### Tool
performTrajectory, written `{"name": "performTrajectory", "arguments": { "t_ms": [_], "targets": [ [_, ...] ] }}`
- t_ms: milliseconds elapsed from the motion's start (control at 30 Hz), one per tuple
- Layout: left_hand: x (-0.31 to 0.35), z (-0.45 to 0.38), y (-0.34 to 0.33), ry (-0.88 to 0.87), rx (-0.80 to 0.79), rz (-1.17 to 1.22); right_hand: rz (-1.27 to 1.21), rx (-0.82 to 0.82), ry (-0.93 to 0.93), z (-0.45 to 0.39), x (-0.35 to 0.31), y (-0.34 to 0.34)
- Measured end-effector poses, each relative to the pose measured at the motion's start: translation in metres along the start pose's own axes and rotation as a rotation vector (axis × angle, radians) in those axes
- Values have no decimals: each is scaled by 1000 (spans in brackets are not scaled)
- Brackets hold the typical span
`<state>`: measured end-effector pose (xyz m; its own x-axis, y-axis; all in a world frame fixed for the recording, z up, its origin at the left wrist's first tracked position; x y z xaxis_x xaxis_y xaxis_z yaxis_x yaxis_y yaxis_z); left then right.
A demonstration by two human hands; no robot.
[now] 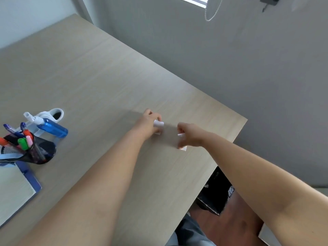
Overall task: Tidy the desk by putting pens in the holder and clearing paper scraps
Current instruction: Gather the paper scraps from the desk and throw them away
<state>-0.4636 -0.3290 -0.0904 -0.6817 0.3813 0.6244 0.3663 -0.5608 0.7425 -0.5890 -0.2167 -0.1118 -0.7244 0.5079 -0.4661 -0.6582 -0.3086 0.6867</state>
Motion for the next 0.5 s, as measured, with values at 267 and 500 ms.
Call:
{"name": "performTrajectory", "arguments": {
  "t_ms": [267,500],
  "targets": [
    [24,62,-45,38,-135,307,-915,334,-236,105,81,-28],
    [123,129,-145,-167,-344,307,-1390,667,-662,216,215,-102]
  ]
}}
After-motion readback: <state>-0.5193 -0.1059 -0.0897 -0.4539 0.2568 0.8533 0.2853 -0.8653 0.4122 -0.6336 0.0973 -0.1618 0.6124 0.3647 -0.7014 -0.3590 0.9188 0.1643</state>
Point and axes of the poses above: each hand's wrist, its own z-axis away from the middle knuckle, its own y-axis out of the back of the hand, x = y × z, the point moved 9 cm from there along -z, towards the middle knuckle, and after that the axes turned 5 degrees about -y, right-handed, at the moved point
